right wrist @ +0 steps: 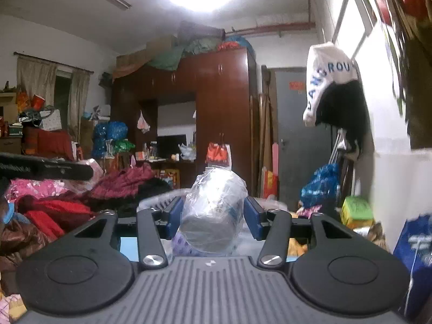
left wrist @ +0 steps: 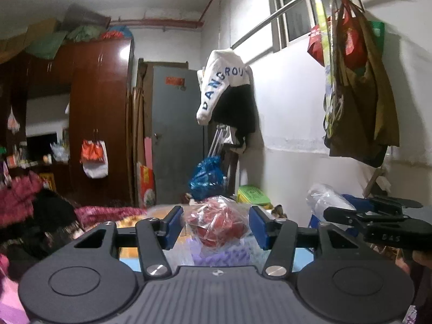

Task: Organize objects
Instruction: 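Carry both items over the basket and open both tools to drop them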

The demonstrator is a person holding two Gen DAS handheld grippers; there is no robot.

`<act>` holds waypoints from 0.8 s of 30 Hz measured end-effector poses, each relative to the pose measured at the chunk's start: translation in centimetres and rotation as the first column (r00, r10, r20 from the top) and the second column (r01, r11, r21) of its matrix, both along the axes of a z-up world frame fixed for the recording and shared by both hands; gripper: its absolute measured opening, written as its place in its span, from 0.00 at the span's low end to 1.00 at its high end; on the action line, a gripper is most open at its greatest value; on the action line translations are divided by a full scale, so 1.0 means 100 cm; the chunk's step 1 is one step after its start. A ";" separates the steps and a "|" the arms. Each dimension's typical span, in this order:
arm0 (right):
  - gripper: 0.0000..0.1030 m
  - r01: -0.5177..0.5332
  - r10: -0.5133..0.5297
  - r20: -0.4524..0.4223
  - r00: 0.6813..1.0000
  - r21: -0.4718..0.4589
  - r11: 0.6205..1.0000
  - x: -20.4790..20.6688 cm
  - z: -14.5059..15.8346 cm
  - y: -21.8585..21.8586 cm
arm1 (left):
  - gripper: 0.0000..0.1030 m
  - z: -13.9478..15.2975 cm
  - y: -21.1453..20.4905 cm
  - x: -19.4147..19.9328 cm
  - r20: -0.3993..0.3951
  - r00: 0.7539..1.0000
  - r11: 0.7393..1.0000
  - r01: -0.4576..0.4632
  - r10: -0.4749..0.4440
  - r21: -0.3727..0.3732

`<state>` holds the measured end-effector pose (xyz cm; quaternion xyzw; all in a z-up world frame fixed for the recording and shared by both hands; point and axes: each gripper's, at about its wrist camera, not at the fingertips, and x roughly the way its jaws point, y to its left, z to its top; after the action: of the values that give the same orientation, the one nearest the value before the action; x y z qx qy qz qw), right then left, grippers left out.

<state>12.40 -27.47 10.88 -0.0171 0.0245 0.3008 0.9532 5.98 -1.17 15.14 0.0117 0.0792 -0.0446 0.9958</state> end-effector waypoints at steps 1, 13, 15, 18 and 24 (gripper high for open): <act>0.51 -0.001 0.001 0.002 1.000 -0.006 1.000 0.001 0.004 0.002 | 0.54 0.008 -0.003 0.002 -0.002 1.000 1.000 -0.006 0.007 0.010; 0.51 0.061 -0.077 -0.146 0.986 -0.111 0.992 0.110 0.010 0.066 | 0.54 -0.010 0.015 0.160 -0.225 0.974 0.993 -0.034 0.007 -0.116; 0.51 0.069 -0.092 -0.176 0.980 -0.134 0.989 0.136 0.003 0.080 | 0.54 -0.022 0.019 0.186 -0.277 0.961 0.992 -0.041 0.007 -0.116; 0.51 0.085 -0.122 -0.216 0.969 -0.174 0.981 0.165 -0.011 0.095 | 0.54 -0.039 0.025 0.217 -0.327 0.945 0.993 -0.061 0.023 -0.106; 0.51 0.064 -0.123 -0.275 0.954 -0.211 0.975 0.194 -0.034 0.114 | 0.54 -0.067 0.041 0.258 -0.414 0.908 0.987 -0.114 0.057 -0.115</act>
<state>31.84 -16.04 7.52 -0.0679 0.1931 0.2504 0.9462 31.74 2.91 8.47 -0.0696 0.2833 -0.0076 0.9565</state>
